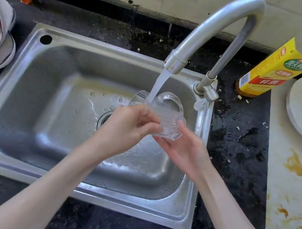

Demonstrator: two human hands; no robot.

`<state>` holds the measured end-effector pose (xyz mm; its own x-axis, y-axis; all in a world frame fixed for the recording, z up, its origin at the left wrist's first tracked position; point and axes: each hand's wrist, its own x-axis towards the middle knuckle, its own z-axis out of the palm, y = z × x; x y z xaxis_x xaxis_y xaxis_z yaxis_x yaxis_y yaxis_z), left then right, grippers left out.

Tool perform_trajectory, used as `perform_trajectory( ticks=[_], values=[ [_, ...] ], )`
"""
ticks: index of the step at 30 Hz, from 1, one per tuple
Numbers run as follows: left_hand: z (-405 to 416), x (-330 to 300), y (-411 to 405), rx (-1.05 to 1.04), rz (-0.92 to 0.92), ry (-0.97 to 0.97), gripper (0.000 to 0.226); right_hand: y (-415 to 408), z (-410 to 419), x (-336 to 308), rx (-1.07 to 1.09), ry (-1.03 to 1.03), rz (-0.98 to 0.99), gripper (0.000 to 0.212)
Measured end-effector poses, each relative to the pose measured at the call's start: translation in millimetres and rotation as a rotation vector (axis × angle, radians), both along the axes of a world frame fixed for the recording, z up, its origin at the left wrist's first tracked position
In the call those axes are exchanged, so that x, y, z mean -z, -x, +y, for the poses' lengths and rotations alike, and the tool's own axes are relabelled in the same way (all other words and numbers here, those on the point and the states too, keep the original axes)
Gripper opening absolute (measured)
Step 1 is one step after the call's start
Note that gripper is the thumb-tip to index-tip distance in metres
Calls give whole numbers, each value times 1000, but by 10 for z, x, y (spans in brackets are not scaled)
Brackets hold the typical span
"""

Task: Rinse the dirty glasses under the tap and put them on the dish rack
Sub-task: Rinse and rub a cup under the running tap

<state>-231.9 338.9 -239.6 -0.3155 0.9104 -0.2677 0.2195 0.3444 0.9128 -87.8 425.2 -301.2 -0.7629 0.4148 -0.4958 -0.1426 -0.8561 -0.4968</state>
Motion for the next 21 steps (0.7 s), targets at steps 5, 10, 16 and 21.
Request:
perform_trajectory(
  ticks=[5,10,16,21],
  values=[
    [23,-27,94,673,387,129,31,43,-98,56,-1,31,-166,41],
    [15,56,25,911,881,253,42,122,-69,41,-187,27,-397,46],
    [-54,-10,87,369,273,136,8,59,-74,-34,-86,99,-212,45],
    [-2,-15,44,186,202,88,9,33,-80,-97,11,75,-84,32]
  ],
)
